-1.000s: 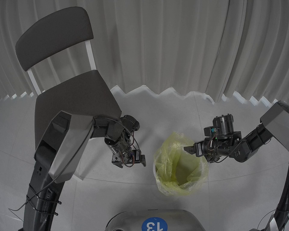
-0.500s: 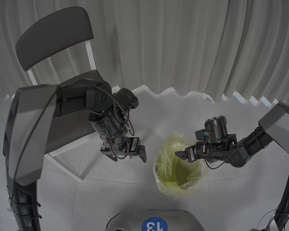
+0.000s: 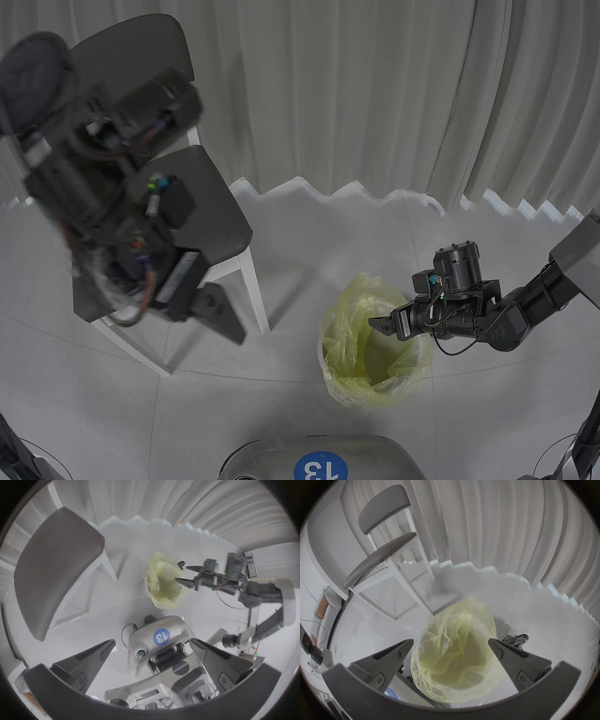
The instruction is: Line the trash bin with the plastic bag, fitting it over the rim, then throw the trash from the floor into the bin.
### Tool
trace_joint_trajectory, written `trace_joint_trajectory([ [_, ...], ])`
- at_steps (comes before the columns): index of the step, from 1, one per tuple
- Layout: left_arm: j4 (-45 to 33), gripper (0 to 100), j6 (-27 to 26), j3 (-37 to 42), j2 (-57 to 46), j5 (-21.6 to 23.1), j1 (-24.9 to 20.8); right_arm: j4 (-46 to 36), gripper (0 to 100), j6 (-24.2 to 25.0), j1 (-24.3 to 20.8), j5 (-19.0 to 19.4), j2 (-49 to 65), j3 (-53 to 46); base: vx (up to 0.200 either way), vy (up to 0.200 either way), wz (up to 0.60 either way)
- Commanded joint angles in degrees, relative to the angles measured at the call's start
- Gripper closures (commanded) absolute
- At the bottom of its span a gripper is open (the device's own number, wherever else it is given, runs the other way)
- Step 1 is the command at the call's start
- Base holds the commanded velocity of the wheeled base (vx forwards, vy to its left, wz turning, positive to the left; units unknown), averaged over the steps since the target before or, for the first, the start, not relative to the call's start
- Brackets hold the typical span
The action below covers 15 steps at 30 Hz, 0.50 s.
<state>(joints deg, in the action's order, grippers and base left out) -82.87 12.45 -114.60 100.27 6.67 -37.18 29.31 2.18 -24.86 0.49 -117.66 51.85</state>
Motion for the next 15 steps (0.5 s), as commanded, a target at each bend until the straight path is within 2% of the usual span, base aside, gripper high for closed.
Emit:
trace_joint_trajectory([
  [1,-7.13,0,-0.58,0.01,-15.80,0.28,-0.26,-0.21,0,0.10,-0.54,-0.05,1.65,-0.78,0.000,0.000,0.00],
  [6,-7.13,0,1.97,0.01,-21.96,0.19,-0.35,-0.21,0,0.10,-1.60,-1.10,2.53,-1.49,0.000,0.000,0.00],
  [10,-5.02,0,-0.67,0.01,-33.65,0.36,-1.67,-0.30,0,0.10,-3.18,-1.45,3.23,-2.63,0.000,0.000,0.00],
  [12,-0.54,0,-2.51,0.01,-38.39,0.36,-2.37,-0.30,0,0.10,-3.27,-1.54,3.49,-2.63,0.000,0.000,0.00],
  [14,14.05,0,-4.18,0.01,-48.76,0.71,-2.46,-0.48,0,0.02,-3.27,-1.98,3.93,-2.63,0.000,0.000,0.00],
  [15,21.35,0,-4.54,7.20,-52.10,0.80,-2.02,-0.57,0,0.02,-3.27,-2.16,3.85,-2.54,0.000,0.000,0.00],
])
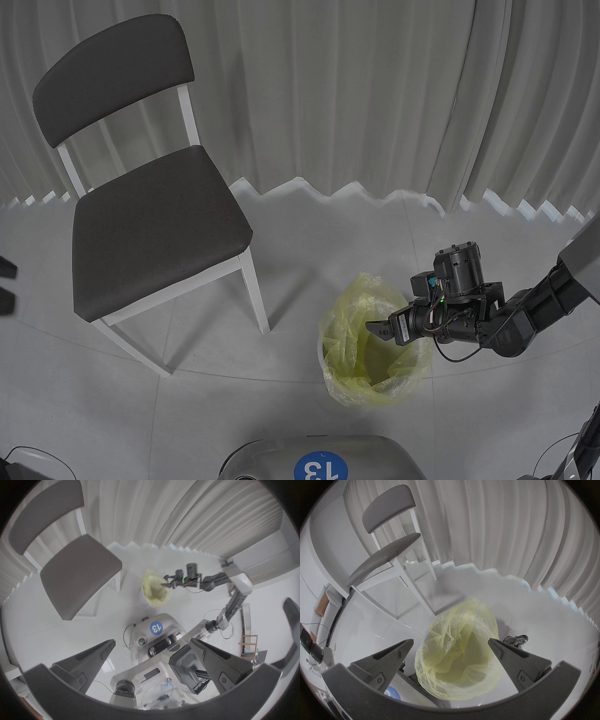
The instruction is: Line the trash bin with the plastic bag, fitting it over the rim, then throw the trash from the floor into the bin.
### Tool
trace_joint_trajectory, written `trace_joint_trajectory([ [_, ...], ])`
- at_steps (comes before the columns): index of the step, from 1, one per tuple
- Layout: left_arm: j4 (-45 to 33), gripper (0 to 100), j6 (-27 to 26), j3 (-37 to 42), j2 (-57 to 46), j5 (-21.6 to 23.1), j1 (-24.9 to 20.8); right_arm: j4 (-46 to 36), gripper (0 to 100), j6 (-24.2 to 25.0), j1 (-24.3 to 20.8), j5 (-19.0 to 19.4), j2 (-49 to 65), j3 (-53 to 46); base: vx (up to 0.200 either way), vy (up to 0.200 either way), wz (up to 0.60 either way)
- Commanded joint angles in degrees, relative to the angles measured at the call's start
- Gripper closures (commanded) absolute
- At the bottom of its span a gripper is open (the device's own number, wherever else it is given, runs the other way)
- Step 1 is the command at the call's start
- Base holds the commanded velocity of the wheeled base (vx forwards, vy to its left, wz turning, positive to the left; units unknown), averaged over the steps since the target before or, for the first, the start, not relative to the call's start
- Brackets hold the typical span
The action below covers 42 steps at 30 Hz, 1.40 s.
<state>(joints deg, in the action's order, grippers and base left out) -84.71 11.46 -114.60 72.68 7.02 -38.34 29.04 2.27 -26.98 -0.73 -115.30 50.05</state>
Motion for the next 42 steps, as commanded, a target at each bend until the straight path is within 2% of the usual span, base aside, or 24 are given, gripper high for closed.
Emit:
trace_joint_trajectory([
  [1,29.87,0,-3.72,14.32,-27.07,0.62,-0.07,-0.39,0,-0.07,-1.24,-0.94,1.48,-0.75,0.000,0.000,0.00],
  [2,33.12,0,-3.72,17.66,-28.30,0.71,0.37,-0.39,0,-0.07,-1.24,-0.94,1.48,-0.66,0.000,0.000,0.00],
  [3,43.67,0,-3.81,27.86,-31.11,0.98,1.86,-0.47,0,0.02,-1.41,-1.11,1.13,-0.40,0.000,0.000,0.00],
  [6,57.82,0,-3.72,41.30,-32.25,0.89,2.30,-0.30,0,0.02,-2.11,-2.08,0.87,0.13,0.000,0.000,0.00],
  [8,60.81,0,-3.11,47.46,-31.28,1.24,2.04,0.05,0,0.11,-2.91,-2.78,-0.37,0.22,0.000,0.000,0.00],
  [15,69.16,0,-2.05,54.40,-27.24,1.94,1.51,-0.21,0,0.02,-3.52,-2.96,-3.88,1.98,0.200,0.000,0.00],
  [21,88.14,0,-2.32,69.96,-28.30,9.50,1.78,-0.30,0,0.02,-4.05,-3.05,-7.05,3.56,0.067,0.000,0.00],
  [25,92.53,0,-2.41,73.65,-28.03,9.94,1.69,-0.30,0,0.02,-4.05,-3.14,-7.48,3.73,-0.100,0.000,0.00],
  [36,96.93,0,-1.88,74.61,-23.73,10.82,2.04,-0.47,0,0.02,-3.96,-3.22,-7.84,4.70,-0.200,0.000,0.00],
  [42,105.63,0,-1.53,79.10,-22.67,12.14,2.04,-0.65,0,-0.07,-3.61,-3.49,-8.80,6.28,-0.067,0.000,0.00],
])
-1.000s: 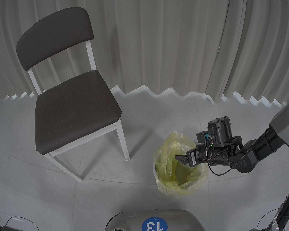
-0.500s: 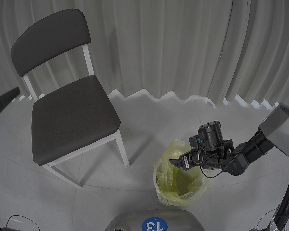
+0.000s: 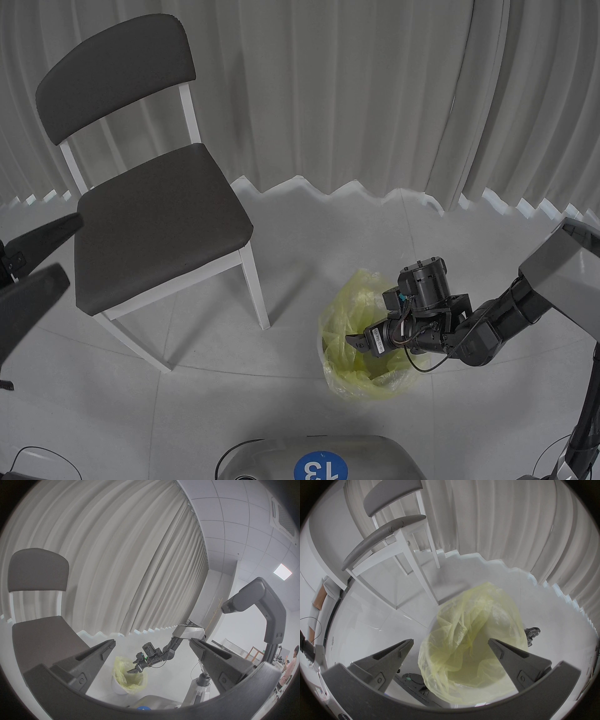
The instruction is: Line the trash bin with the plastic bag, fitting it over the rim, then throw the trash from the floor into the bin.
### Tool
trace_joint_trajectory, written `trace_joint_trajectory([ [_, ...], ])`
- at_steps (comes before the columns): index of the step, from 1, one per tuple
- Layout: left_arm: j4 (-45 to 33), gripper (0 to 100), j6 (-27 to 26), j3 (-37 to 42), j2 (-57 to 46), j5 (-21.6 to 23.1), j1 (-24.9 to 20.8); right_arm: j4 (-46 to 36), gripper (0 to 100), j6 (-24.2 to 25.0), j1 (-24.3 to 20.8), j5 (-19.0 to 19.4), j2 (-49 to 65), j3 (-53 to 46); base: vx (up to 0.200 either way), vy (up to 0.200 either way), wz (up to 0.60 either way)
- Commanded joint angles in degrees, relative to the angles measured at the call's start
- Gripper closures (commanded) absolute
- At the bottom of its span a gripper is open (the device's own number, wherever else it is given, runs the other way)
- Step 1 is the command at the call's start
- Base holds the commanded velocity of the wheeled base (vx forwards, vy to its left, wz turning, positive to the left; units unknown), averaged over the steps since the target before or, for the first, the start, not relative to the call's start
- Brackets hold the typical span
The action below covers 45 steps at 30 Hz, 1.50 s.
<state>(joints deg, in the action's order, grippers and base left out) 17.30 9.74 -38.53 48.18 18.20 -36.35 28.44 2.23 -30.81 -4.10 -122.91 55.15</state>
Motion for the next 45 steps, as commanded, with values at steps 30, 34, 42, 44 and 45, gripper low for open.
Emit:
trace_joint_trajectory([
  [30,15.13,0,0.10,8.74,5.52,2.63,-0.39,-7.35,0,-0.39,-3.12,-0.30,-12.71,16.48,0.000,-0.080,0.00],
  [34,15.13,0,0.10,8.83,5.61,2.63,-0.39,-10.69,0,-0.39,-3.82,-1.09,-14.20,19.29,0.000,0.000,0.00],
  [42,15.31,0,0.10,8.74,5.52,2.63,-0.39,-11.74,0,-0.03,-4.88,-1.09,-14.91,18.15,0.000,0.000,0.00],
  [44,15.31,0,0.10,8.74,5.52,2.63,-0.30,-11.74,0,-0.03,-5.23,-1.09,-14.47,16.83,0.000,0.000,0.00],
  [45,15.31,0,0.10,8.74,5.52,2.63,-0.30,-11.74,0,-0.03,-5.41,-1.00,-14.47,16.13,0.000,0.000,0.00],
])
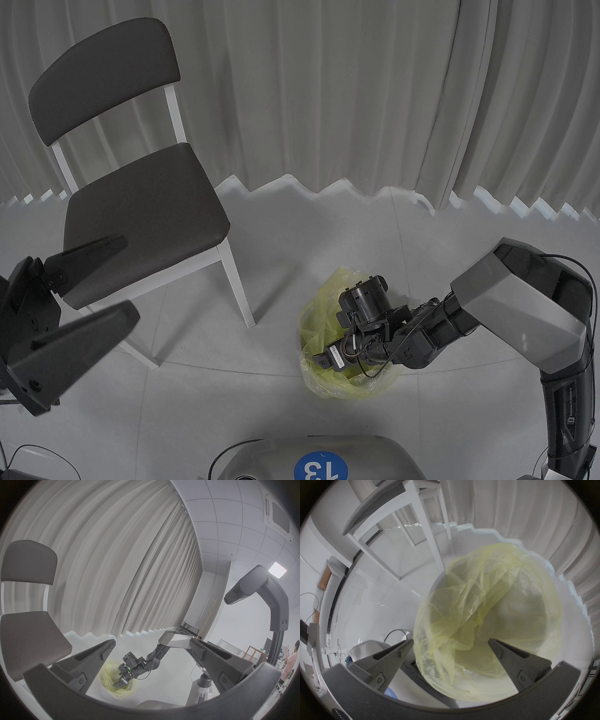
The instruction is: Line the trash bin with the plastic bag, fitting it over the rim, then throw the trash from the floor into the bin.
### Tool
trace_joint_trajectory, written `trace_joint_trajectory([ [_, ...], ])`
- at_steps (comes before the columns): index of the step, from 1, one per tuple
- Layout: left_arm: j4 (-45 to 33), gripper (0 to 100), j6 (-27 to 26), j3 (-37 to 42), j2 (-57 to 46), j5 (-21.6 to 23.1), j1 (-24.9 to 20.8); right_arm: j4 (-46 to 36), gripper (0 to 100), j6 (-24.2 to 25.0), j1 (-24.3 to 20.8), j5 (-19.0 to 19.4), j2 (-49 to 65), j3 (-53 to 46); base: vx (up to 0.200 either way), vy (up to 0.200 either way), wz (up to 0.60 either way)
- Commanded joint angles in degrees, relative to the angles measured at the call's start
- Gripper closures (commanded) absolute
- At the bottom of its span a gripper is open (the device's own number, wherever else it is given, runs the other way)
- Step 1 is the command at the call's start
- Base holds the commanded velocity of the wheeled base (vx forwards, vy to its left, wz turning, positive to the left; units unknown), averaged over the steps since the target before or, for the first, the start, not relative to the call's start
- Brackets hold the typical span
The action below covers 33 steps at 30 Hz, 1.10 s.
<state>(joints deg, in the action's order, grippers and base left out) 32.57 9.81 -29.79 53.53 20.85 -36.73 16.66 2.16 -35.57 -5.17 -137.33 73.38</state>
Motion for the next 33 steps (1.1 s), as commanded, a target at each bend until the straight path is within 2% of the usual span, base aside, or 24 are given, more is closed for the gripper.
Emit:
trace_joint_trajectory([
  [1,0.03,0,0.03,0.00,0.17,-0.02,0.08,0.03,0,0.04,-0.64,0.07,-0.05,-2.97,0.000,0.000,0.00],
  [9,0.03,0,0.03,-0.09,0.17,-0.02,0.17,0.30,0,0.22,-2.75,0.60,-0.66,-6.67,0.000,0.000,0.00],
  [19,0.03,0,0.03,-0.09,0.17,-0.02,0.34,0.91,0,0.22,-3.28,0.60,-1.01,-5.44,0.000,0.000,0.00],
  [20,0.03,0,0.03,-0.09,0.17,-0.02,0.34,0.91,100,0.22,-3.28,0.60,-1.19,-5.26,0.000,0.000,0.00],
  [33,0.39,0,0.12,0.00,0.17,-0.02,0.43,1.00,100,0.30,-4.68,0.69,-2.33,-3.50,0.000,0.000,0.00],
])
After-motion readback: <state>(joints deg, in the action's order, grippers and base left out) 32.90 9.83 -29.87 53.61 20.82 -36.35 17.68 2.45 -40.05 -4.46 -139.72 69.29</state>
